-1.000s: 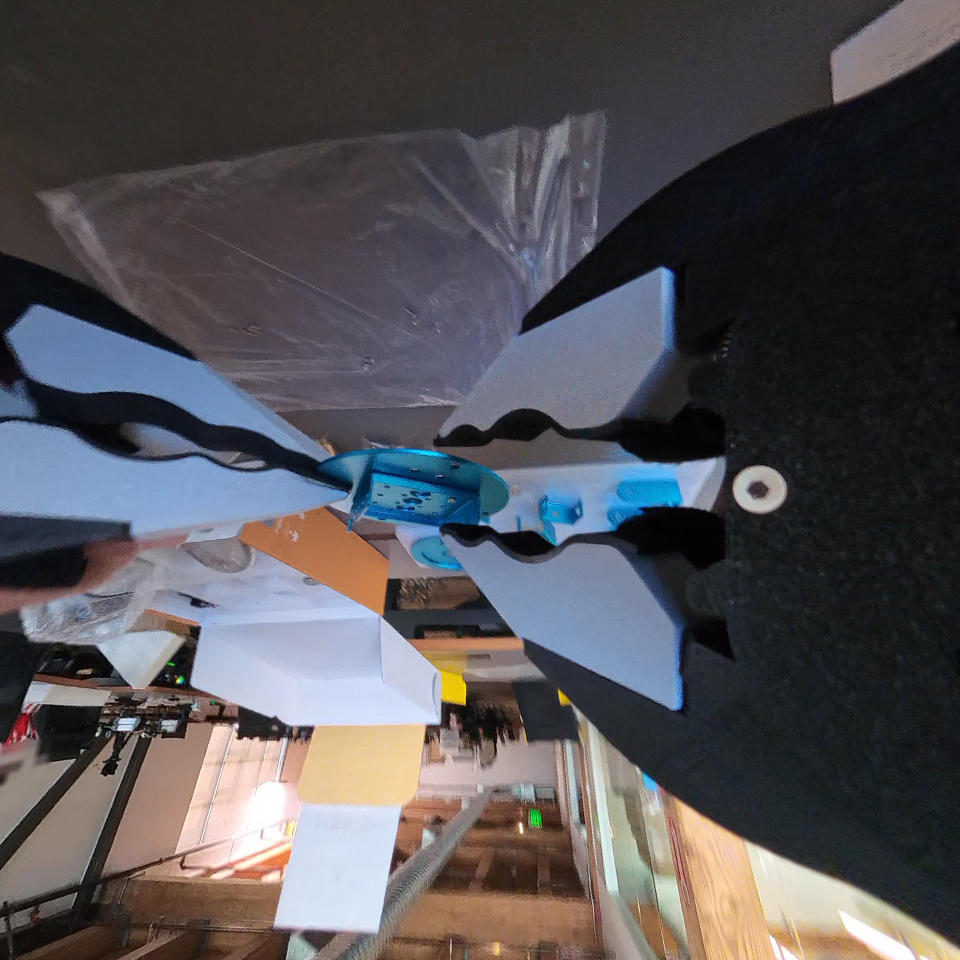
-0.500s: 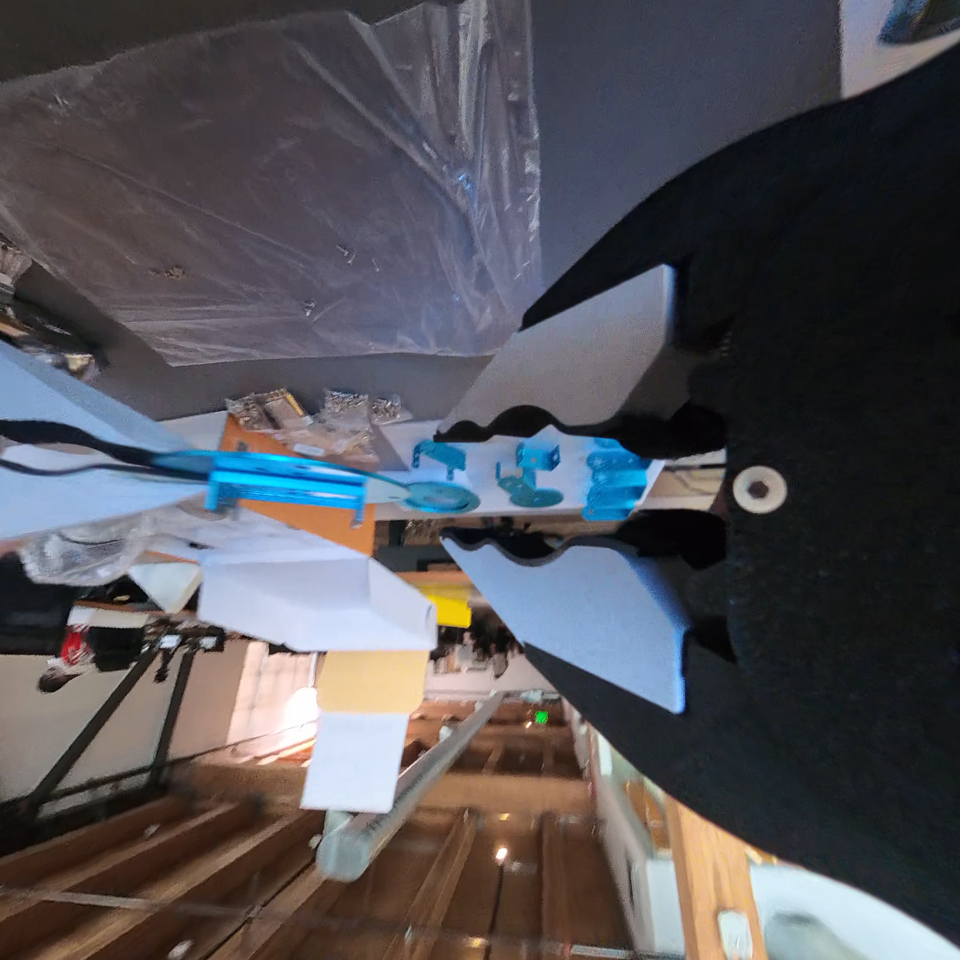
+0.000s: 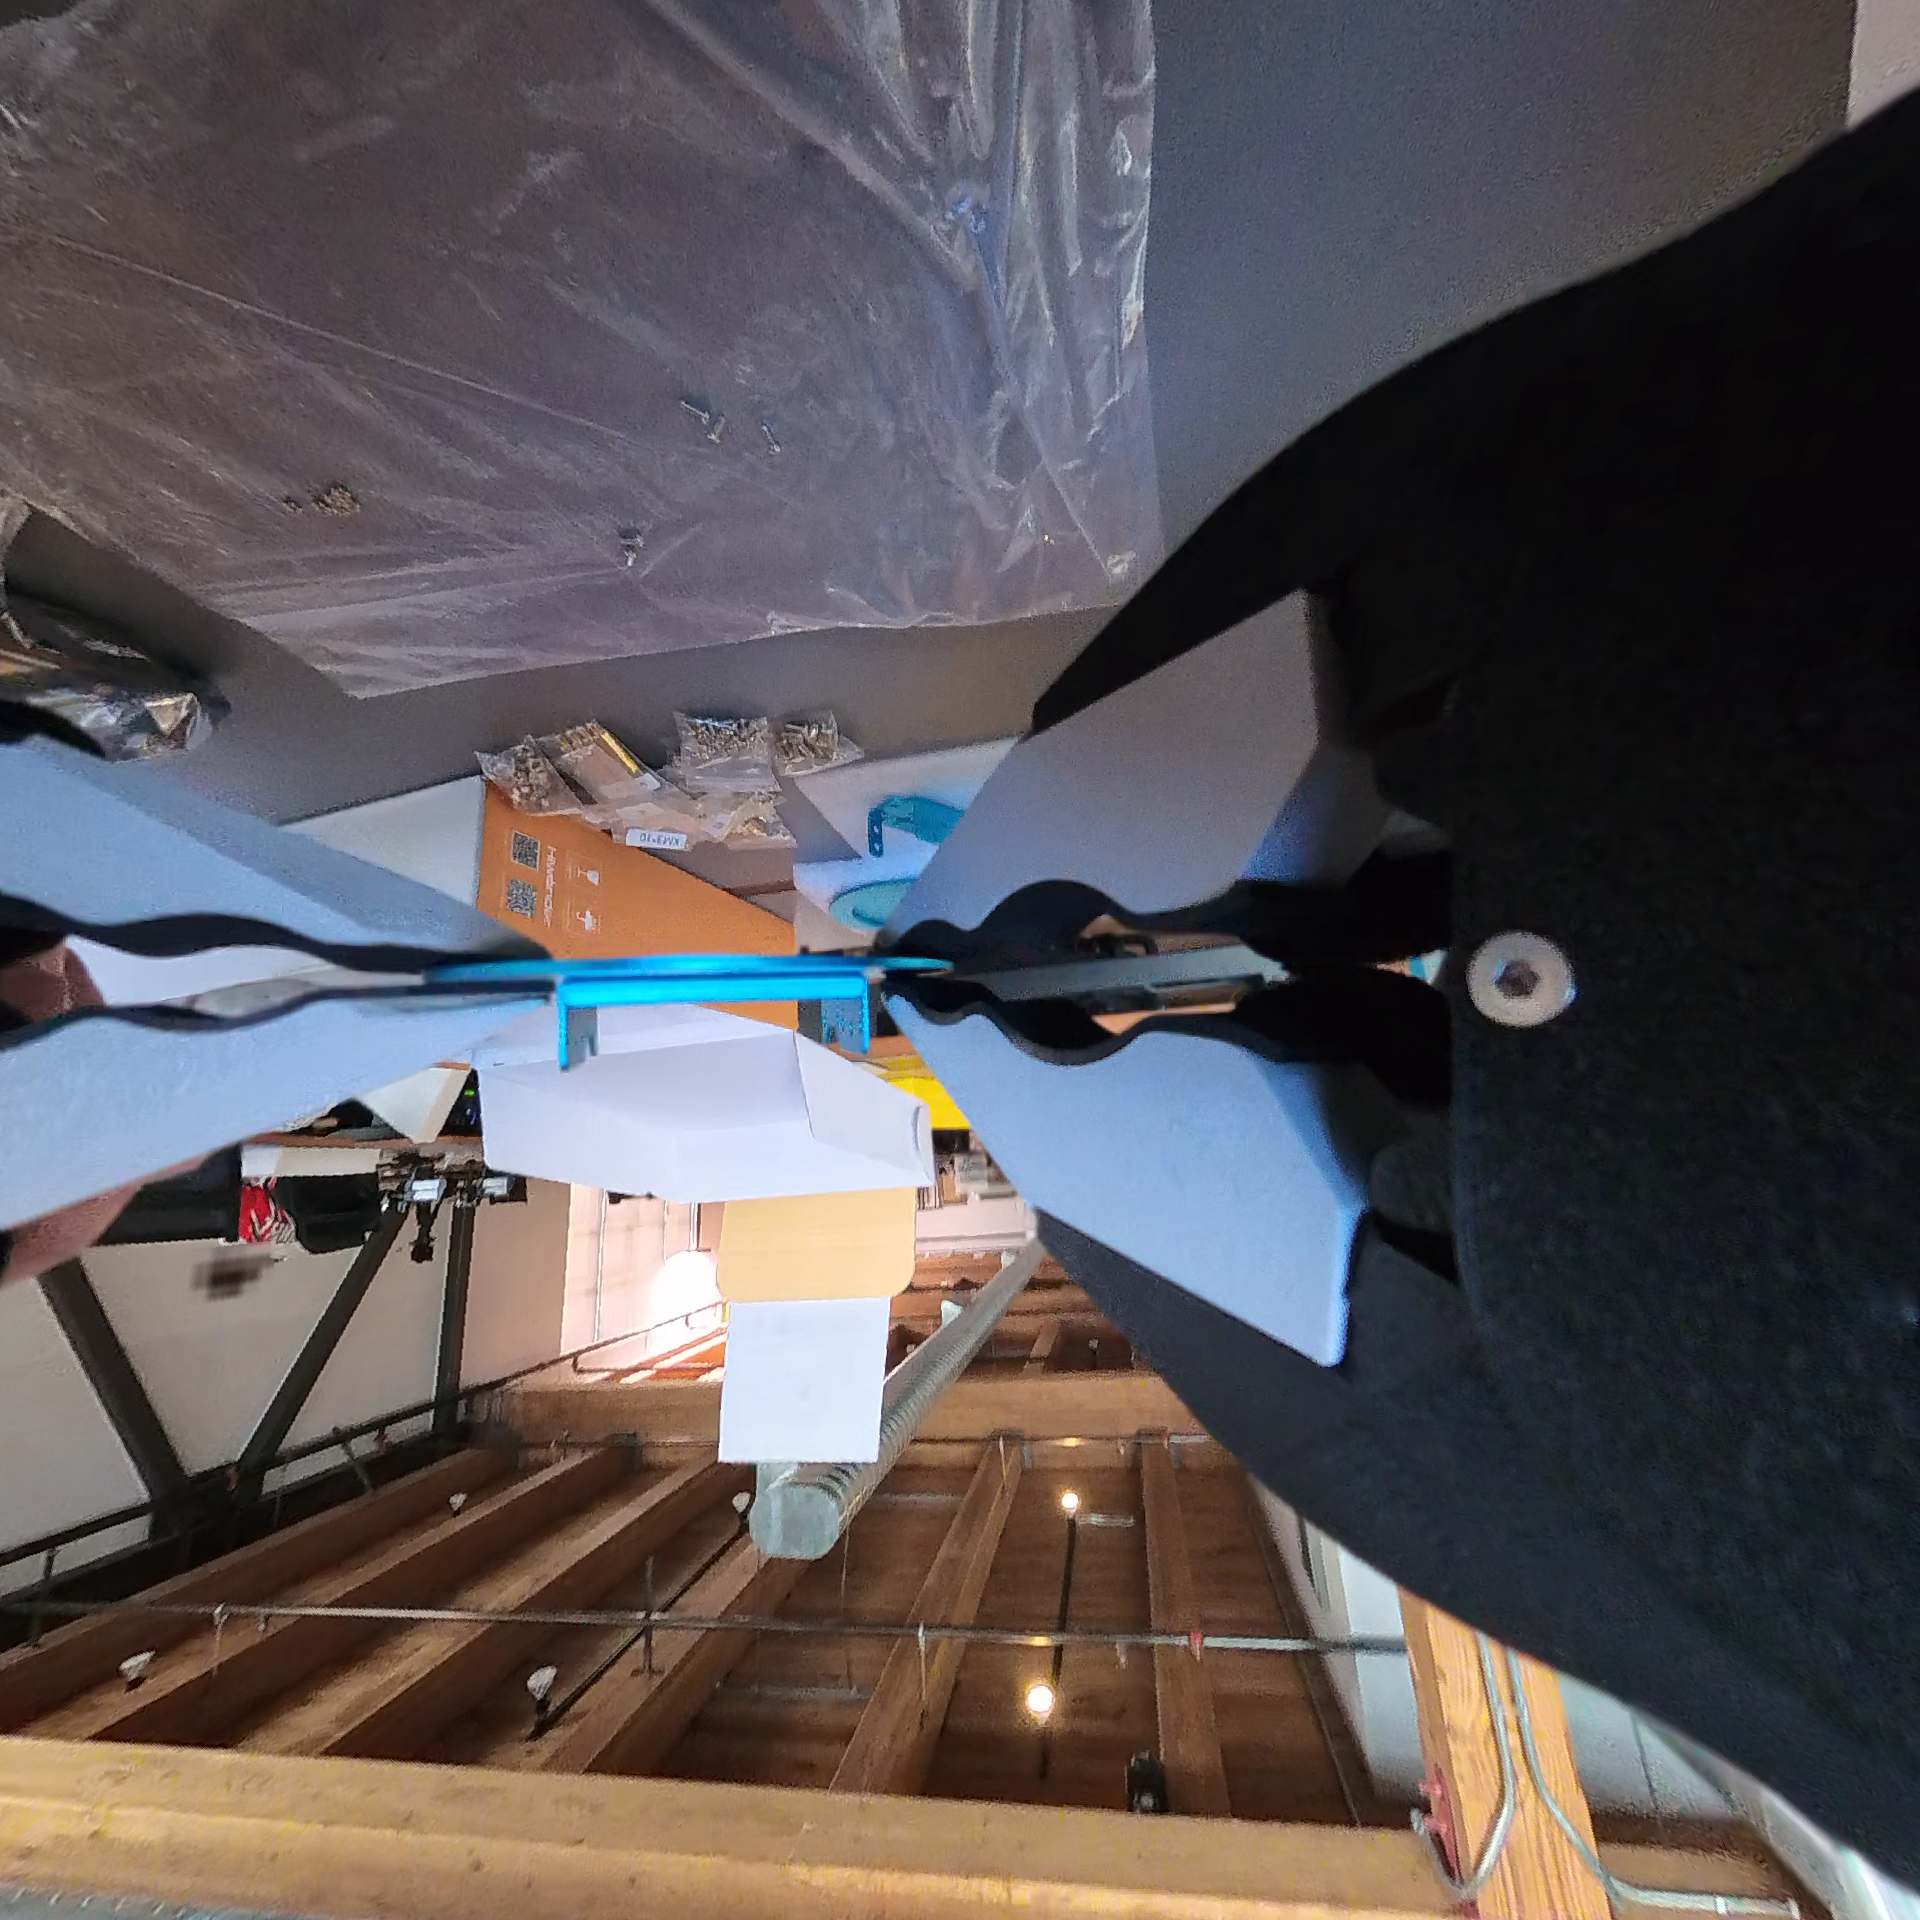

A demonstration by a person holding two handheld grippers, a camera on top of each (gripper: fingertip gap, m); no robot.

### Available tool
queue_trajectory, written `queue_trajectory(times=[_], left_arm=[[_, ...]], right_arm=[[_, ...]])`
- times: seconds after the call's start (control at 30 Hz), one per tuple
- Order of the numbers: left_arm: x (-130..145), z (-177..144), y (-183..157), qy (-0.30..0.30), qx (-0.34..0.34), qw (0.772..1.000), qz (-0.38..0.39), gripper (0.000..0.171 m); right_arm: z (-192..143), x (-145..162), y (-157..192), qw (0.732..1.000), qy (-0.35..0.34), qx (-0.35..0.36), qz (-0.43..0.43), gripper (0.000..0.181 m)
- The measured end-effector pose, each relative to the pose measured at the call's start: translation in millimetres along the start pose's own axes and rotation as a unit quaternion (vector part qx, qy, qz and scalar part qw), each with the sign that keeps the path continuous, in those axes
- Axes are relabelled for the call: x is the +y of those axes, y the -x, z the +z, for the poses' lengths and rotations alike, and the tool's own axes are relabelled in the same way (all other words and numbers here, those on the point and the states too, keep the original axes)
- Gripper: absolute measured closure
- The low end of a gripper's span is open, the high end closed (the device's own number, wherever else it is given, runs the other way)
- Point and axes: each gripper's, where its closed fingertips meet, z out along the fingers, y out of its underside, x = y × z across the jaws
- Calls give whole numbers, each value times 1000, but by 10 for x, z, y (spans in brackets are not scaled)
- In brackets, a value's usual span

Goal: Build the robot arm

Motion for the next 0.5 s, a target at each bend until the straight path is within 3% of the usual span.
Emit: queue_trajectory(times=[0.2, 0.33, 0.5], left_arm=[[5, 17, 23, 5, -10, 1000, 11, 171], [7, 31, 93, 19, -28, 999, 23, 171], [34, 36, 196, 29, -48, 998, 1, 171]], right_arm=[[-8, 28, -37, 999, -5, 22, 44, 181], [-12, 44, -59, 998, 13, 62, 14, 180], [-25, -8, -83, 998, 8, 44, 53, 145]])
